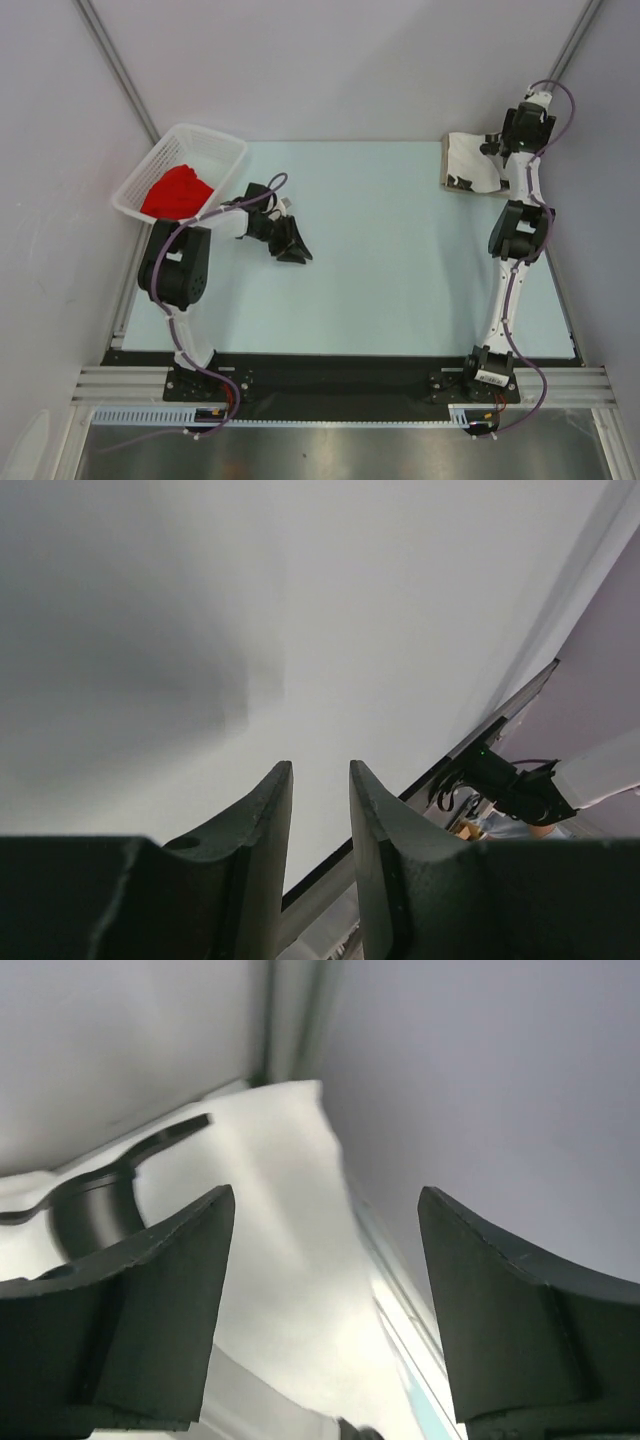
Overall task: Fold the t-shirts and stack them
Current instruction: Neatly place the folded tshirt to the corner
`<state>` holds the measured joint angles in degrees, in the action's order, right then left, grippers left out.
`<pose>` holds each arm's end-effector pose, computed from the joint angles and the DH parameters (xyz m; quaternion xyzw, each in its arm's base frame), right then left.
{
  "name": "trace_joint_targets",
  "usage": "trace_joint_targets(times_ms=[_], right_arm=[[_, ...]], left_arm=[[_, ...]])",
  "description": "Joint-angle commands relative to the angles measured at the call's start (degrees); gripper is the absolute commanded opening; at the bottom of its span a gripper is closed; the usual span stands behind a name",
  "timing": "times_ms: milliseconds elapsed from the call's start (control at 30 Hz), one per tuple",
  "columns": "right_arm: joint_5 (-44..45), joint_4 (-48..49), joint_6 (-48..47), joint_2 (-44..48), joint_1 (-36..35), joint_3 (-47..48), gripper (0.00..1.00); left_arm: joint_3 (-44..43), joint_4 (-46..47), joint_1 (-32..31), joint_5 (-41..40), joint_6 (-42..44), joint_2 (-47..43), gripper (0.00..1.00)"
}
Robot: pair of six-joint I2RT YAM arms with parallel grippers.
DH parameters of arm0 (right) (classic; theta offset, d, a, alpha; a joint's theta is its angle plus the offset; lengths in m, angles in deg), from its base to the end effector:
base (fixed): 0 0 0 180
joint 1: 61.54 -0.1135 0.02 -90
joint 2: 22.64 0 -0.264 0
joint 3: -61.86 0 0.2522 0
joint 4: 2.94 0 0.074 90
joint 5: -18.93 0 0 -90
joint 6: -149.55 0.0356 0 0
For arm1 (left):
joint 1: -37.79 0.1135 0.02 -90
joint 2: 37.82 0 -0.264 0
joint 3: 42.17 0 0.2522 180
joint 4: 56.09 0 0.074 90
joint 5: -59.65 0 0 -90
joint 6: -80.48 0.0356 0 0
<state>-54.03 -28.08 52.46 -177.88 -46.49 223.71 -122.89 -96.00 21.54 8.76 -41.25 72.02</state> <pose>0.5890 -0.1692 0.2188 0.1420 0.7948 -0.2289 0.5438 0.3454 -0.1241 0.1442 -0.0644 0.9263 -0.3704 0.0229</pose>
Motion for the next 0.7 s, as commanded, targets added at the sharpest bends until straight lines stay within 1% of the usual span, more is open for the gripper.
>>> trace_joint_targets(times_ms=[0,33,100,133,200,233,267,300,333,367,400,467,500,533,600,633,667], right_arm=[[14.0,-0.1,-2.1,9.8,-0.9,0.1,0.79],[14.1,-2.1,-0.7,11.0,-0.8,0.0,0.79],[14.4,-9.4,3.8,12.9,-0.9,0.5,0.82],[13.5,-12.4,5.9,14.7,-1.3,1.1,0.88],[10.0,-18.7,8.8,16.9,-2.6,1.0,0.93],[9.5,-20.2,9.4,18.1,-3.4,0.1,0.97],[8.3,-21.7,10.1,20.7,-5.4,-1.7,0.98],[4.4,-24.5,11.9,22.1,-6.3,-3.1,0.98],[2.5,-26.7,12.9,24.6,-8.3,-5.5,0.98],[0.0,-26.8,14.4,25.9,-8.9,-5.5,0.98],[-8.1,-27.1,16.5,26.9,-9.3,-9.1,0.97],[-15.2,-26.2,19.4,29.8,-10.1,-12.6,0.92],[-19.6,-25.7,20.7,30.4,-10.2,-14.9,0.88],[-21.7,-25.6,23.2,30.8,-10.3,-15.7,0.82],[-26.4,-25.9,25.9,31.0,-10.1,-16.6,0.74],[-27.4,-26.1,27.4,31.0,-10.1,-17.0,0.66],[-27.6,-26.2,28.1,31.0,-10.0,-17.3,0.66]], left_arm=[[0.0,0.7,-1.0,-0.1,-1.8,-6.7,0.35],[0.1,0.7,-1.1,-0.3,-1.8,-7.4,0.35],[0.6,0.8,-1.2,-0.6,-1.9,-9.5,0.35],[0.7,0.9,-1.3,-0.8,-2.0,-10.1,0.35],[1.7,1.6,-1.3,-1.4,-2.5,-11.6,0.35],[2.2,2.1,-1.3,-1.6,-2.7,-13.0,0.36],[2.5,2.5,-1.3,-1.7,-3.5,-13.8,0.36],[3.6,3.7,-1.3,-1.8,-4.0,-14.6,0.36],[5.0,4.9,-1.3,-1.7,-5.1,-16.4,0.36],[5.0,4.9,-1.3,-1.5,-5.6,-17.3,0.36],[6.8,6.1,-1.3,-1.4,-6.2,-18.3,0.36],[8.7,7.2,-1.3,-0.7,-7.8,-21.2,0.36],[10.3,7.5,-1.3,-0.5,-8.2,-22.2,0.36],[11.0,7.3,-1.3,-0.6,-8.2,-22.9,0.36],[12.3,5.6,-1.3,-1.2,-7.6,-25.5,0.36],[12.6,4.8,-1.3,-1.6,-6.8,-26.2,0.36],[12.7,3.4,-1.3,-2.2,-6.3,-27.1,0.36]])
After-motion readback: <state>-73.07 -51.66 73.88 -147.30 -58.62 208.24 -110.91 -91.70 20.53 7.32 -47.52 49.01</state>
